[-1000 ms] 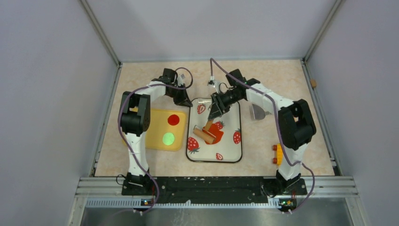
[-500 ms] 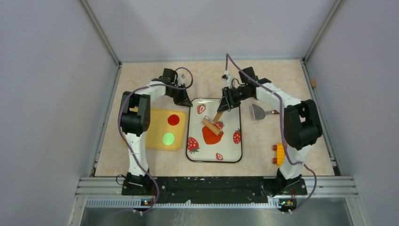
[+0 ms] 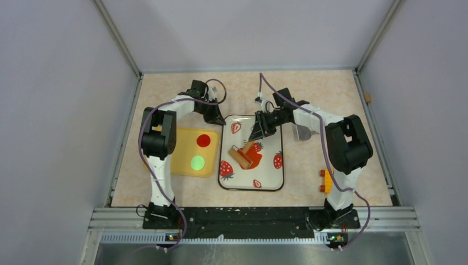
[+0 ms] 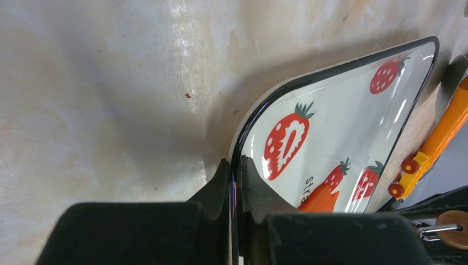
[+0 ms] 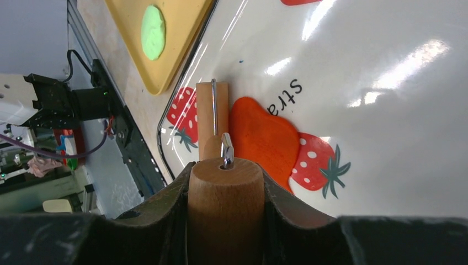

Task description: Roll out the dumpling wrappers from the dough

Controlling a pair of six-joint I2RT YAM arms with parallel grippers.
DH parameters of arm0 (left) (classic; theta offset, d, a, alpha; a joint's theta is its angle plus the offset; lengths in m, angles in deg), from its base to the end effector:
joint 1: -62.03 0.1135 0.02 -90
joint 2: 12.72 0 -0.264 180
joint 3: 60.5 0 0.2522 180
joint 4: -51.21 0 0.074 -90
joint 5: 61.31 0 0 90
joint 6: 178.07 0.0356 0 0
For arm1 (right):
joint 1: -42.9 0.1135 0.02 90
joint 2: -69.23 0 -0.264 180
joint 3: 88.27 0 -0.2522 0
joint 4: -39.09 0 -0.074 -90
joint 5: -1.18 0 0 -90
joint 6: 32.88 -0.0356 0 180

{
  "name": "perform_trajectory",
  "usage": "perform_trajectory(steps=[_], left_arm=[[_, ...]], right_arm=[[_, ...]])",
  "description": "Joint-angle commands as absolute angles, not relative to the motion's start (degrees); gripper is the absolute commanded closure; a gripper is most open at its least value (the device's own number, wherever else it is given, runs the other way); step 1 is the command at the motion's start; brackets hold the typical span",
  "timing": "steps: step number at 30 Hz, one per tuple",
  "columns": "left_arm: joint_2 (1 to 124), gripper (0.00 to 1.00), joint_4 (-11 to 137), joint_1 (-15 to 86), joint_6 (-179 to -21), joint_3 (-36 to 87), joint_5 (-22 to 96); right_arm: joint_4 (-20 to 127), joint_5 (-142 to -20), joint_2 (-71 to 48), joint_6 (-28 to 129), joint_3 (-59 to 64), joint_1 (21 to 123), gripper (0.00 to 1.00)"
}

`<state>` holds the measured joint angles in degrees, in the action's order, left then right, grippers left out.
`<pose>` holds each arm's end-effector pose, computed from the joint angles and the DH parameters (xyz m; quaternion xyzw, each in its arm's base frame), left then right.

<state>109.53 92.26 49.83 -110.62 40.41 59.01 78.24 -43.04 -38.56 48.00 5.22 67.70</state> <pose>0.4305 -0.1115 0.1522 -0.0224 0.9391 -0.3112 0.1440 0.3383 0.1844 0.1874 -0.2198 0.8689 0.4283 0.1152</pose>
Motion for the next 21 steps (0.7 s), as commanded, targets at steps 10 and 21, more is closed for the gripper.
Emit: perform_trajectory(steps=[10,21], left_arm=[[108.81,1.0,91.47,49.82,-109.16,39.7,53.31],[109.01,1.0,91.0,49.73,-109.31,38.96,53.61]], right_arm=[[77.6,-42.57,-40.99,50.29,3.79,72.63,1.0],[77.18,-37.06,-30.41,42.86,1.31,70.09,1.0]])
